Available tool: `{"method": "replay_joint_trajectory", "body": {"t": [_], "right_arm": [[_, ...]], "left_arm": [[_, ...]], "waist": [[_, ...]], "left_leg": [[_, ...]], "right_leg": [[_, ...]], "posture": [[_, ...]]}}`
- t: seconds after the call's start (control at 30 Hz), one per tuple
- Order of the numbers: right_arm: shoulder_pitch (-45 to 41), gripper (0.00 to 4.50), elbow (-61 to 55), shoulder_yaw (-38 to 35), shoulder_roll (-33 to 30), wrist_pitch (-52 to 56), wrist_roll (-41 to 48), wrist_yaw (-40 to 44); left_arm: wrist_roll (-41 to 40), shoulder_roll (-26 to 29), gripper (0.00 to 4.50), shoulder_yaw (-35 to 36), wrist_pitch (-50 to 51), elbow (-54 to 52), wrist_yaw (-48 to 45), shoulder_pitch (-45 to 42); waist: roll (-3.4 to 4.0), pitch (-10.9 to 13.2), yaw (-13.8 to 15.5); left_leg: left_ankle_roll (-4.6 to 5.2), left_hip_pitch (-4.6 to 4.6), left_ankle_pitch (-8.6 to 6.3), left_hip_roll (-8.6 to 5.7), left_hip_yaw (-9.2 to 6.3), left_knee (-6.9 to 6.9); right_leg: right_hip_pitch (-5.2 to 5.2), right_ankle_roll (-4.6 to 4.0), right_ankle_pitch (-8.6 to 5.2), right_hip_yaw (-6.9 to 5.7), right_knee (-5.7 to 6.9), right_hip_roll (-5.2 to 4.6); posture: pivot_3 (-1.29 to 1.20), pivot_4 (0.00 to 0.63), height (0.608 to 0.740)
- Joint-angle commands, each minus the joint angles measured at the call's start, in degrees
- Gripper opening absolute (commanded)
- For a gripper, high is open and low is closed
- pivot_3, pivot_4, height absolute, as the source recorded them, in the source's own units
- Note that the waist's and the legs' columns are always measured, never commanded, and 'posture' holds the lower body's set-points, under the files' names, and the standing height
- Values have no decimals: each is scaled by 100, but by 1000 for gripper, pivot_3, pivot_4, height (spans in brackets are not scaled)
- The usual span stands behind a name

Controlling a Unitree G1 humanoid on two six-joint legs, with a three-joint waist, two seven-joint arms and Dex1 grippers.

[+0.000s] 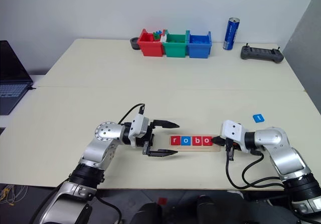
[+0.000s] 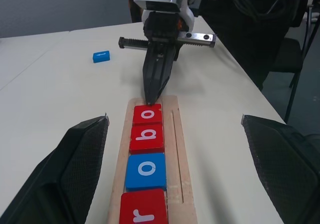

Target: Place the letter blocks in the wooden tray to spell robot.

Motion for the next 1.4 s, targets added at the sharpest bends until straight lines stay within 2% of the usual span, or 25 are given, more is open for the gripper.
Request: {"method": "replay_joint_trajectory", "body": {"t": [0.03,0.6,1.4], "right_arm": [[-109,20,66,-18,45,-124,-19,-10],[-66,20,149,-206,-208,-48,159,178],[-415,20,263,157,21,-141,-55,234]], "left_arm": [[-67,65,4500,46,8,-240,50,37],[-82,101,4500,44,59,-294,151,48],[-88,143,4500,42,230,-576,259,141]], "waist": [[0,0,-1],[0,0,-1],[0,0,-2]], "left_leg": [[0,0,0,0,0,0],[0,0,0,0,1,0],[0,0,0,1,0,0]], "right_leg": [[0,0,0,1,0,0],[0,0,0,1,0,0],[-1,0,0,0,2,0]], "posture": [[0,150,740],[0,150,740],[0,150,740]]}}
